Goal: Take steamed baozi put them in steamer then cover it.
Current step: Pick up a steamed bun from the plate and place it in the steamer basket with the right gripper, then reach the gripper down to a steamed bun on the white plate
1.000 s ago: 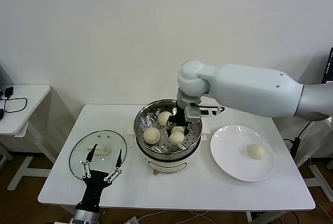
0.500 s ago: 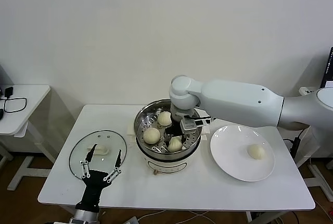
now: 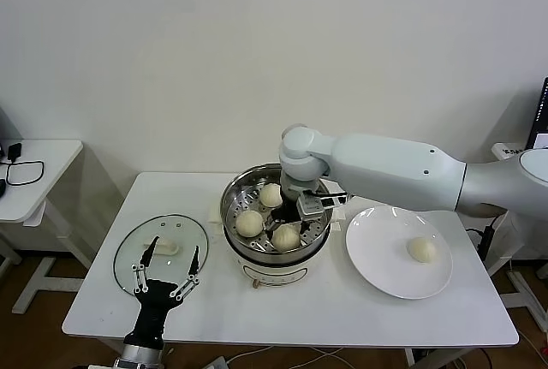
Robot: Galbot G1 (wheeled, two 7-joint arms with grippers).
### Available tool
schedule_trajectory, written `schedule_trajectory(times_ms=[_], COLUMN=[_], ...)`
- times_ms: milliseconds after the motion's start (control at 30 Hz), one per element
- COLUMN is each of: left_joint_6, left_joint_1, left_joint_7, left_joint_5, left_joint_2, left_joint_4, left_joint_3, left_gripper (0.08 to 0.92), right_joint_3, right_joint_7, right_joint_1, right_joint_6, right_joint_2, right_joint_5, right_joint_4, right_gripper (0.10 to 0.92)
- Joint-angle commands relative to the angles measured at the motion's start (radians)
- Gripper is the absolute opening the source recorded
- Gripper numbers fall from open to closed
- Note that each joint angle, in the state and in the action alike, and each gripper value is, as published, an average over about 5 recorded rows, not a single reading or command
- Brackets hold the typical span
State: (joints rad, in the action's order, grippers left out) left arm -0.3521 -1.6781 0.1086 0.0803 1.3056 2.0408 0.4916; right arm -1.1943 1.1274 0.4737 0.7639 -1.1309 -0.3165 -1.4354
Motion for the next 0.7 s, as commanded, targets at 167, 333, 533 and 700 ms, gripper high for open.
schedule_trajectory(times_ms=[167, 333, 533, 700], left_joint_6=[0.007, 0.009, 0.010, 0.012], left_joint_1=[0.003, 0.008, 0.015, 0.019], left_joint_7=[-0.001, -0.001, -0.001, -0.001], left_joint_5=[0.000, 0.001, 0.002, 0.004], left_joint_2=[-0.002, -0.005, -0.009, -0.010], left_joint_4=[0.004, 0.009, 0.009, 0.007], left_joint_3=[-0.003, -0.011, -0.023, -0.033], left_gripper=[0.823, 0.823, 0.823, 0.823], right_joint_3=[0.045, -0.090, -0.150, -0.133], right_joint_7=[0.054, 0.070, 0.085, 0.117], right_joint_1=[0.123, 0.242, 0.232, 0.121], right_joint_6=[-0.230, -0.530, -0.732, -0.750], right_joint_2=[0.179, 0.322, 0.448, 0.501], right_joint_5=[0.305, 0.622, 0.757, 0.700], right_joint_4=[0.039, 0.105, 0.251, 0.359], right_gripper=[0.823, 0.823, 0.823, 0.823])
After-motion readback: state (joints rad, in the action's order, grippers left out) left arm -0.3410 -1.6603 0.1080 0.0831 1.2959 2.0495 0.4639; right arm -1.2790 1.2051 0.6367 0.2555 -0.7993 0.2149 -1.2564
